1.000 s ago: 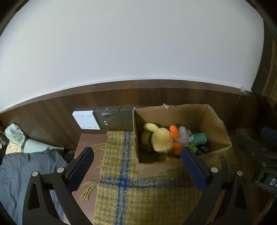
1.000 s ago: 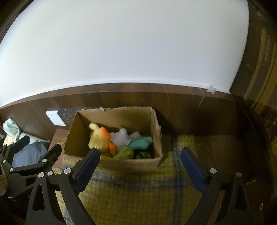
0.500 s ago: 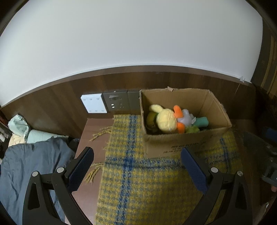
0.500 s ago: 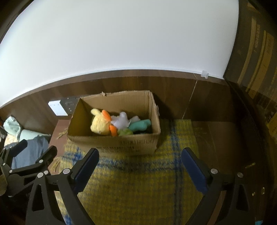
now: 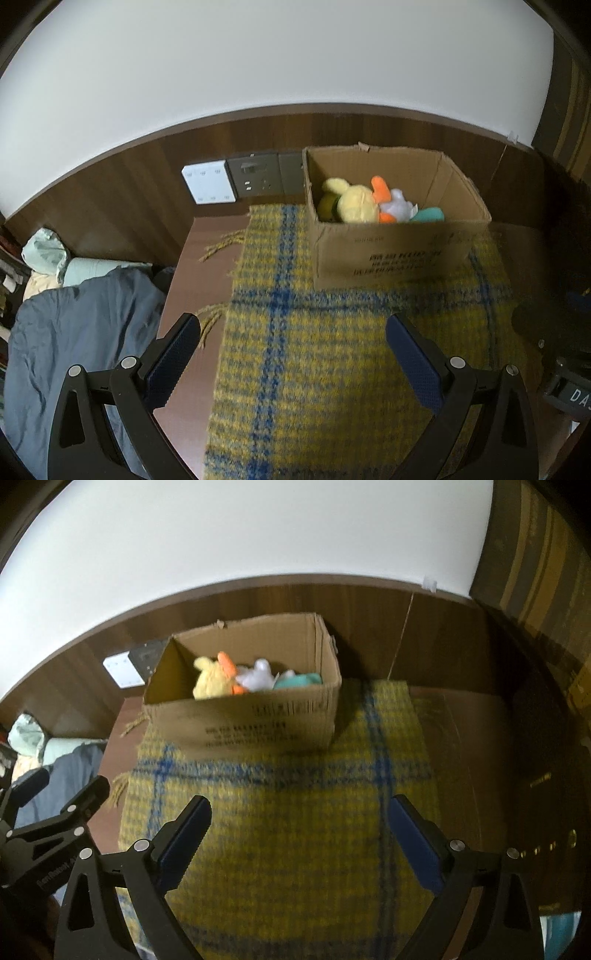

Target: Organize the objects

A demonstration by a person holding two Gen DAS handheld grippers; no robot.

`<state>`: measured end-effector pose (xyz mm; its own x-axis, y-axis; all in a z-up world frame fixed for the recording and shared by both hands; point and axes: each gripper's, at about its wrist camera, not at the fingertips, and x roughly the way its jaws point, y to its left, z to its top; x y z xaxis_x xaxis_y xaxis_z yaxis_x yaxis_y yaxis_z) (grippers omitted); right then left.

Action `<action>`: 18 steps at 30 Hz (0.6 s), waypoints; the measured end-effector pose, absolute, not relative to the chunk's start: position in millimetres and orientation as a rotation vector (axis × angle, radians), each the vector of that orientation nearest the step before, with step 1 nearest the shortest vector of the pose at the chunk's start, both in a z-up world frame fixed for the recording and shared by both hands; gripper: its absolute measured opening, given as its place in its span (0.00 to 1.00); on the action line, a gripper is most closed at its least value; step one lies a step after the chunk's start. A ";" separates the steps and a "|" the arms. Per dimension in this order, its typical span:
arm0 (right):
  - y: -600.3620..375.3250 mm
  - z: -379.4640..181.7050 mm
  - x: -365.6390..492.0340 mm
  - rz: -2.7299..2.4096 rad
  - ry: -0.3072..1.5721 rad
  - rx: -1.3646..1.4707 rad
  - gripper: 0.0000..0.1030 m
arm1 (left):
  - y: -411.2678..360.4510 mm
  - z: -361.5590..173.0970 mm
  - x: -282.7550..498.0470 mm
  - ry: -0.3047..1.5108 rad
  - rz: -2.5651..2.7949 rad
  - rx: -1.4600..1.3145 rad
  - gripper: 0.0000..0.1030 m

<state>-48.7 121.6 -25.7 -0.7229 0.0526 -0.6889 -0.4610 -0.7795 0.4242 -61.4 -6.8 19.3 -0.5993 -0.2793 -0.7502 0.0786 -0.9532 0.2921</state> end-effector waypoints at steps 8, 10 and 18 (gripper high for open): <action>108.3 -44.9 -36.1 2.490 0.896 -1.068 0.93 | -9.5 8.9 -45.0 -0.343 -2.592 1.342 0.99; 105.1 -49.4 -33.7 2.481 0.899 -1.084 0.93 | -9.6 5.1 -42.2 -0.346 -2.582 1.360 0.99; 98.0 -65.2 -25.0 2.436 0.925 -1.131 0.93 | -11.3 -9.3 -33.0 -0.339 -2.540 1.433 0.99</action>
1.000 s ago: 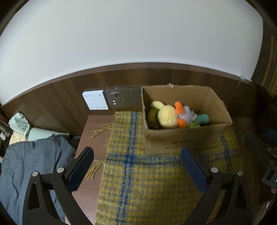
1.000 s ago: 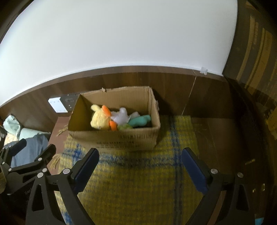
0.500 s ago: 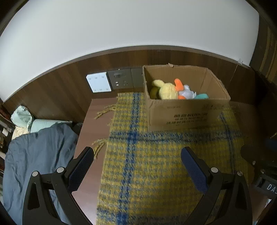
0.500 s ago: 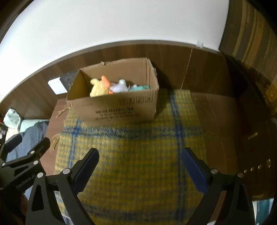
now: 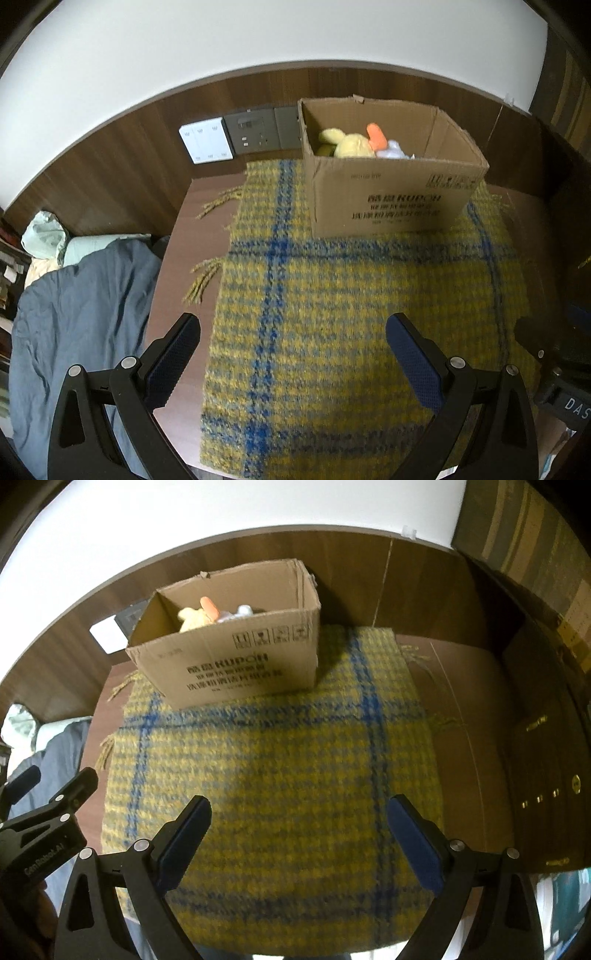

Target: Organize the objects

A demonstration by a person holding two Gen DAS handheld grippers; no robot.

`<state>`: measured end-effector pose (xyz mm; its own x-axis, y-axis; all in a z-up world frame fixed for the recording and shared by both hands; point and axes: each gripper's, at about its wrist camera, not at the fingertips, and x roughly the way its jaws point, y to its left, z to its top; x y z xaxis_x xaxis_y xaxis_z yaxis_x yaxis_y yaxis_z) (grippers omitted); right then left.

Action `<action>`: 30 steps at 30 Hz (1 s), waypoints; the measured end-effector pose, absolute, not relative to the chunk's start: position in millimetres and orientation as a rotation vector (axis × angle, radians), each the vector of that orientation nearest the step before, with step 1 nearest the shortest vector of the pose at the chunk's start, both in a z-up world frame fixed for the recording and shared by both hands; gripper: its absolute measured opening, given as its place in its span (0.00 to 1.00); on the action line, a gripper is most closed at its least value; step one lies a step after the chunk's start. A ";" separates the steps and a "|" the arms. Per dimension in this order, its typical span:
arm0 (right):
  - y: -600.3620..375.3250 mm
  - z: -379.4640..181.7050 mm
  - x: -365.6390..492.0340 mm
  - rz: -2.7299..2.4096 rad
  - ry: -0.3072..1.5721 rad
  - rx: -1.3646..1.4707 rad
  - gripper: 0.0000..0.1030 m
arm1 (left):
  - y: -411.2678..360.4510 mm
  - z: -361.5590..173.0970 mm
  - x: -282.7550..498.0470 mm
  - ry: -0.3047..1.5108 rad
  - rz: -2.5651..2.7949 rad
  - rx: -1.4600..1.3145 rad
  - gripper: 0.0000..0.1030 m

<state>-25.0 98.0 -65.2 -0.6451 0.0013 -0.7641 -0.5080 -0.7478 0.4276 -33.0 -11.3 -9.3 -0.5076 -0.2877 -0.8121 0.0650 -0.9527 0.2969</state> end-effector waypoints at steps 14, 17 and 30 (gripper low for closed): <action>93.3 -77.3 -16.6 2.400 0.960 -1.167 0.93 | -13.1 -17.2 -23.9 -0.308 -2.533 1.475 0.99; 93.7 -77.2 -15.9 2.401 0.962 -1.167 0.93 | -12.1 -16.6 -23.0 -0.303 -2.537 1.473 0.99; 95.5 -78.3 -14.4 2.392 0.984 -1.165 0.93 | -12.4 -19.2 -25.8 -0.279 -2.528 1.499 0.99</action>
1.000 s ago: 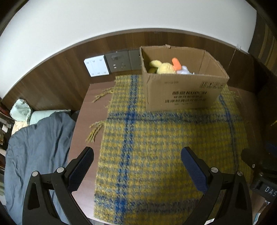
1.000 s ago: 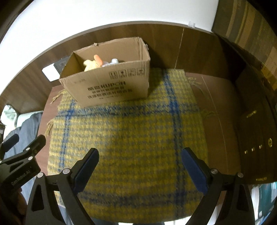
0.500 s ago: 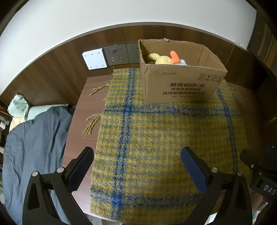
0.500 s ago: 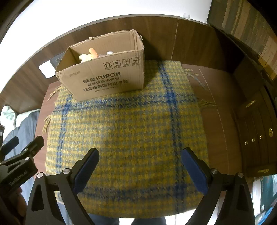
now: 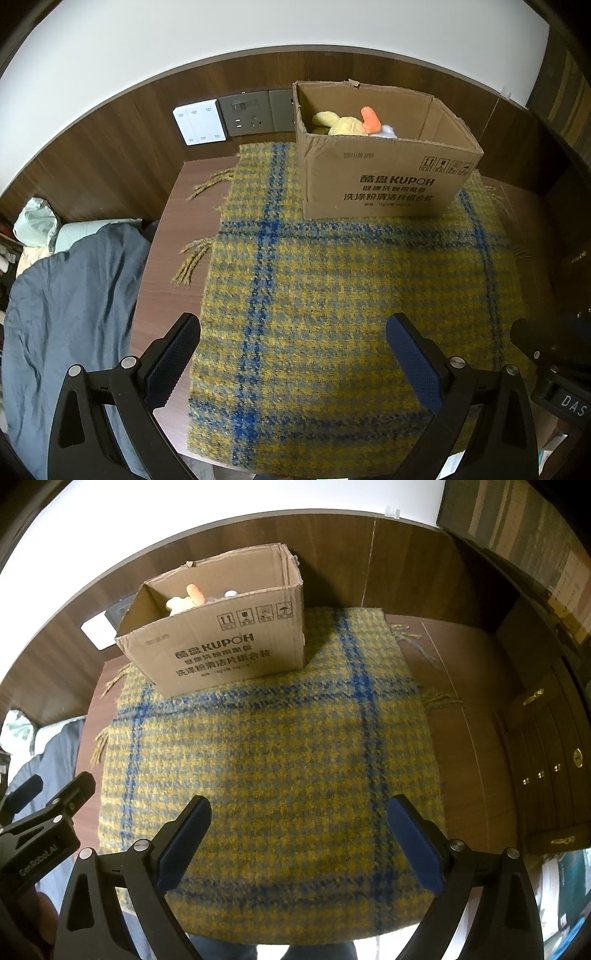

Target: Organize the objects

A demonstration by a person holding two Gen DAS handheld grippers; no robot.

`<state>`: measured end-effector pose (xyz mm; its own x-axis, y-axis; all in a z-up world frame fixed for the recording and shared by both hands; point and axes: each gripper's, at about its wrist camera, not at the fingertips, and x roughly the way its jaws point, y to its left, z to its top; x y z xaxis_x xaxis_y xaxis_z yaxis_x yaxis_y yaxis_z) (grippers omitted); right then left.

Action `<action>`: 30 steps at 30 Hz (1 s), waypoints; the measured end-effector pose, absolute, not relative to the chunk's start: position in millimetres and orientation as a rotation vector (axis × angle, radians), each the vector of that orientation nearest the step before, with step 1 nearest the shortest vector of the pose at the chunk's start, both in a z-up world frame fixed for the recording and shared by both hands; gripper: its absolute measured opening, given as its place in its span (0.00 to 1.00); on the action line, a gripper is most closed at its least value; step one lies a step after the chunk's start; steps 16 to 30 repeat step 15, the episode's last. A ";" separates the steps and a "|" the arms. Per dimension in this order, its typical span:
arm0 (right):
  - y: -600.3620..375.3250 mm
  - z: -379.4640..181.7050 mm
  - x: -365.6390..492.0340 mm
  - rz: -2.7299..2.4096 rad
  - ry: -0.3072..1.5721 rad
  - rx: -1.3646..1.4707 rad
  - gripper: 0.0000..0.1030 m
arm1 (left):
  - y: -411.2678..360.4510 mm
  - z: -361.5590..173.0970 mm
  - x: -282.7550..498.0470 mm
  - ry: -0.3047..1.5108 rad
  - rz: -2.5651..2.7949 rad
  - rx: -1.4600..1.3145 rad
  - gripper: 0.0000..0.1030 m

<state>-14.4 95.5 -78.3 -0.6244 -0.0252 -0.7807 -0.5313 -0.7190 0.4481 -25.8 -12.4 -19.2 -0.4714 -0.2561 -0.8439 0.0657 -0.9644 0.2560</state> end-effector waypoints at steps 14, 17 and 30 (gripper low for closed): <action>102.8 -82.3 -11.8 2.372 1.003 -1.150 0.93 | -5.8 -24.5 -30.7 -0.287 -2.528 1.524 1.00; 103.8 -83.1 -11.6 2.369 1.006 -1.150 0.93 | -5.0 -25.2 -30.8 -0.283 -2.530 1.528 1.00; 103.8 -83.1 -11.6 2.369 1.006 -1.150 0.93 | -5.0 -25.2 -30.8 -0.283 -2.530 1.528 1.00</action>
